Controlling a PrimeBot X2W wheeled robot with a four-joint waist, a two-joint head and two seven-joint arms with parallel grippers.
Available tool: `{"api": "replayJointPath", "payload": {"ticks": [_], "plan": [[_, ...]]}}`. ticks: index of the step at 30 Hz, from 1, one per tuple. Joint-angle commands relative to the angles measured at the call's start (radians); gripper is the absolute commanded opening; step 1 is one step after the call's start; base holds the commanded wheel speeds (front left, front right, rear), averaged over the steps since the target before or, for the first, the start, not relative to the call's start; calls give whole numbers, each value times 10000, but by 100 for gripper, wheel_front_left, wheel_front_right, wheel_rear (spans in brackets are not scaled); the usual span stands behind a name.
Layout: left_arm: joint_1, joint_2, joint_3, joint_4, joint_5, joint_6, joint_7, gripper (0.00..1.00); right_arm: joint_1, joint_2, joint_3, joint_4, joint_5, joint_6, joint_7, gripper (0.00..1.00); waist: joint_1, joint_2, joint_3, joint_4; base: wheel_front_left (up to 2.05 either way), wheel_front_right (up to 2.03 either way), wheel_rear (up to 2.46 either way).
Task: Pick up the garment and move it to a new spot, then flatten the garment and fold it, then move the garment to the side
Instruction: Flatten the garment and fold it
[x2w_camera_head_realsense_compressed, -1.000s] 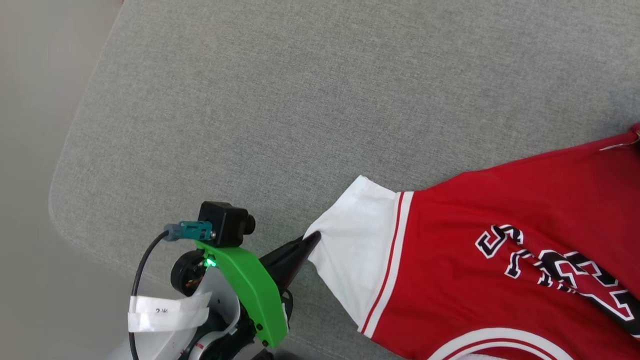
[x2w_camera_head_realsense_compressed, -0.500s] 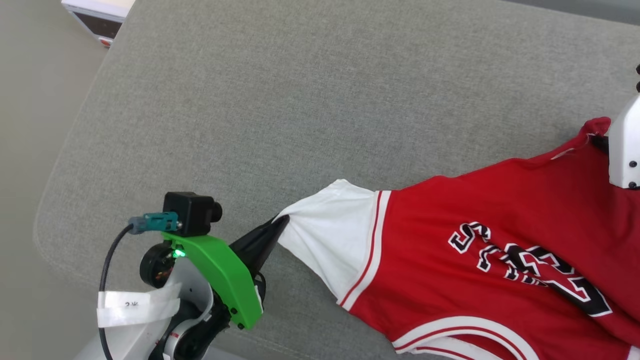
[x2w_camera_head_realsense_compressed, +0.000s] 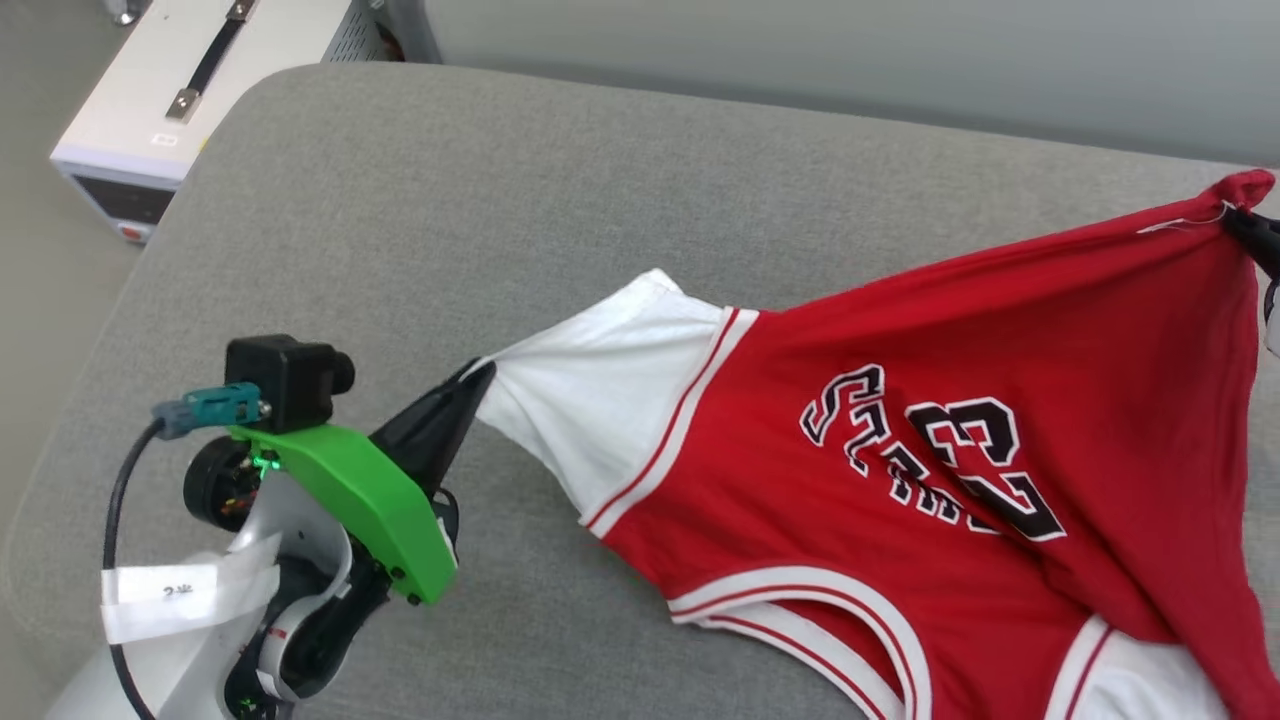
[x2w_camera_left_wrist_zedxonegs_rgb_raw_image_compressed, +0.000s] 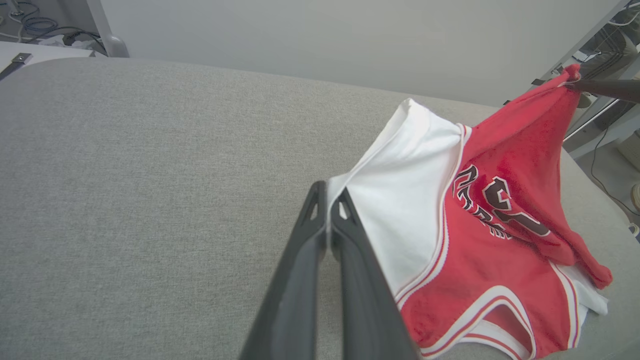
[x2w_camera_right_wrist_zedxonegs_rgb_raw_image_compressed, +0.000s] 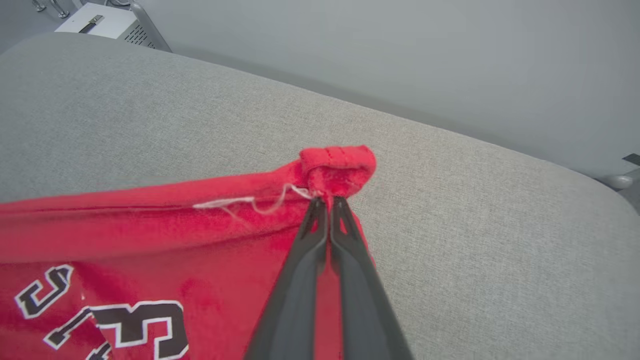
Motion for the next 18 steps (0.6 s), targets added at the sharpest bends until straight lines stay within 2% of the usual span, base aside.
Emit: {"api": "replayJointPath", "payload": {"ticks": [1, 10, 18], "plan": [[-291, 88, 152, -50, 128, 72, -136, 0, 226, -108, 2, -145, 154, -9, -227, 0, 0, -1, -710, -660, 0, 0, 0], [-770, 437, 924, -672, 615, 387, -774, 0, 1132, -297, -263, -1398, 478, -9, -1185, 0, 0, -1, -1553, -1327, 0, 0, 0], [-1455, 721, 1655, -1503, 1123, 629, -1360, 0, 1786, -153, -1146, -3006, 464, -9, -1475, 0, 0, -1, -1990, -1756, 0, 0, 0]]}}
